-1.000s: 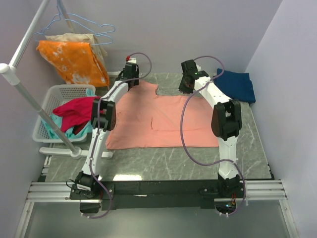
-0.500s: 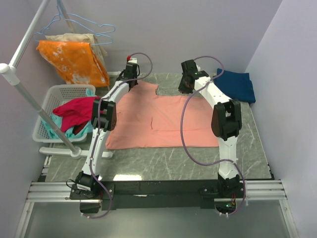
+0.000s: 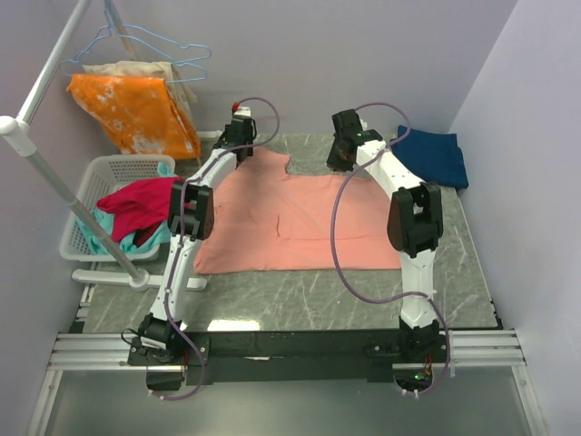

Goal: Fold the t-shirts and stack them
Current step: Fold the tshirt

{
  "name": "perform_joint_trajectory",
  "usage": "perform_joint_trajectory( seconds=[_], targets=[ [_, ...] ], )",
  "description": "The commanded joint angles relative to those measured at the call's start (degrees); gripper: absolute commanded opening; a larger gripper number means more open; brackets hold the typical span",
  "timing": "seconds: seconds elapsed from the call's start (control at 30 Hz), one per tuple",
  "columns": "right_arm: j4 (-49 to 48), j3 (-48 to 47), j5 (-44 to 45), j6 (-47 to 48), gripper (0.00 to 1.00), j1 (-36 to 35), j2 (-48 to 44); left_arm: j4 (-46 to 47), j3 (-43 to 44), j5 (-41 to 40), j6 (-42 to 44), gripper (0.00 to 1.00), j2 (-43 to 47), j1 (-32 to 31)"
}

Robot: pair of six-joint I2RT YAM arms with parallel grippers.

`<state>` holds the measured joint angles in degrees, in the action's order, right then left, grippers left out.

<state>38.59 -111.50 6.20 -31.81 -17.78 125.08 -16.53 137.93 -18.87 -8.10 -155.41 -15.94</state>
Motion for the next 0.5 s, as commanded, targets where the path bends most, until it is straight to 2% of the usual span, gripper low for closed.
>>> perform_joint_trajectory(
  seconds=[0.0, 0.1, 0.47],
  targets=[
    [0.7, -1.2, 0.6, 0.8, 0.15, 0.4, -2.8, 2.8, 0.4, -1.6, -0.8, 0.62, 0.8, -0.3],
    [1.1, -1.5, 0.6, 1.1, 0.15, 0.5, -2.5, 3.6, 1.3, -2.0, -1.2, 0.65, 1.4, -0.8],
    [1.4, -2.5, 0.7, 1.8, 0.16, 0.5, -1.6, 3.2, -1.2, -1.3, -5.0, 0.59, 3.5, -2.3]
  ],
)
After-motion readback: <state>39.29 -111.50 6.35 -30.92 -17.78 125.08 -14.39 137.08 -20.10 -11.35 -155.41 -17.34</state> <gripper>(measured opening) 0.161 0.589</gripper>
